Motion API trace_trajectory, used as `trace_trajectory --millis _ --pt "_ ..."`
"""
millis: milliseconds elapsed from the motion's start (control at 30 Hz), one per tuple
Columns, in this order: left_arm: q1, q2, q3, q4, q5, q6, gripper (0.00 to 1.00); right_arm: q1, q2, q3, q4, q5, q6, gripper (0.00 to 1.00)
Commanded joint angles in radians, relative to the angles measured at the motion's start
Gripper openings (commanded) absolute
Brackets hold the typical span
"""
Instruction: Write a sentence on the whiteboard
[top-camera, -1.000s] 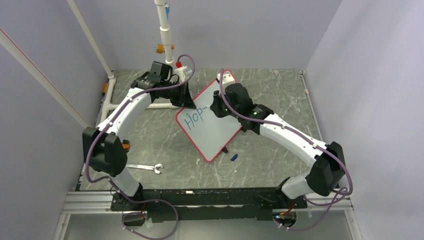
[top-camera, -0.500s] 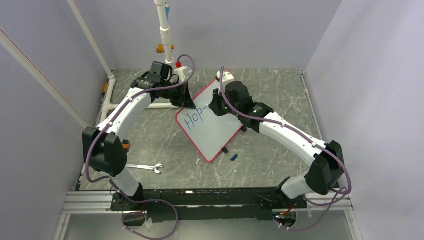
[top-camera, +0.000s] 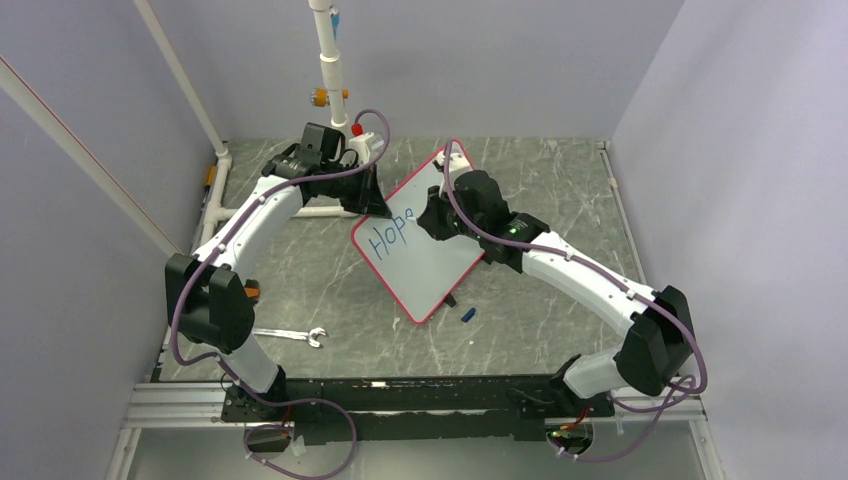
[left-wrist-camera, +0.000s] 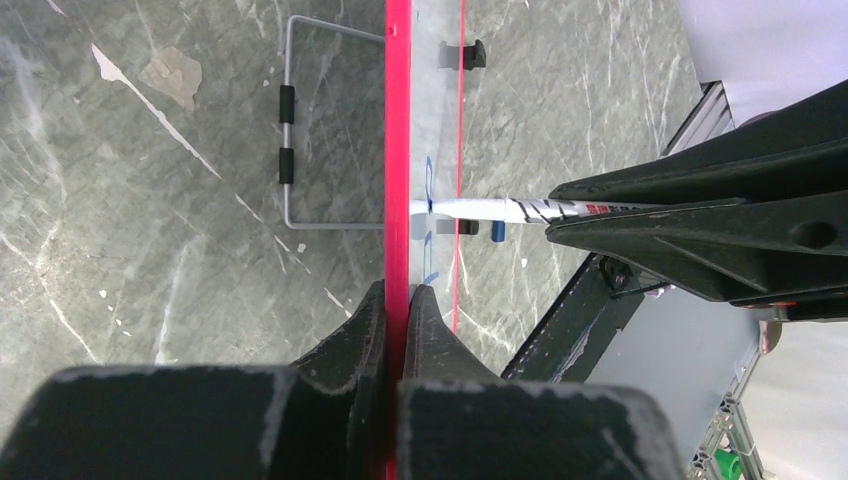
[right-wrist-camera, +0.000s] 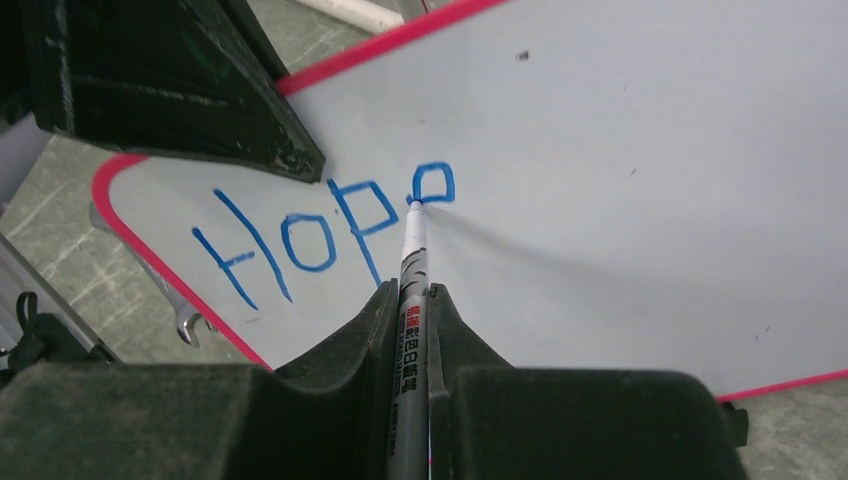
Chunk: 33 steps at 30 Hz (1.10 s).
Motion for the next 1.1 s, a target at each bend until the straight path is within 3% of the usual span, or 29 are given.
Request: trace_trajectory --millis 0,267,733,933,1067 --pt "-0.010 -0.019 0.006 0.017 -0.113 0.099 0.00 0.009 -0.017 -0.068 0.012 -0.016 0.017 0.00" --pt "-0.010 -0.021 0.005 0.016 -0.113 0.099 0.00 0.008 -0.028 -0.078 -0.010 0.076 0.008 0.00" --pt "-0.012 -0.024 0.004 0.015 -0.115 0.102 0.00 0.008 0.026 0.110 -0.090 0.226 -0.063 0.00" --pt "-0.012 -0.030 0.004 0.016 -0.119 0.102 0.00 0.008 -0.081 0.193 -0.175 0.229 -0.082 0.00" --pt "-0.012 -0.032 0.003 0.015 -0.129 0.107 0.00 0.008 -0.233 0.159 -0.198 0.214 -0.063 0.00"
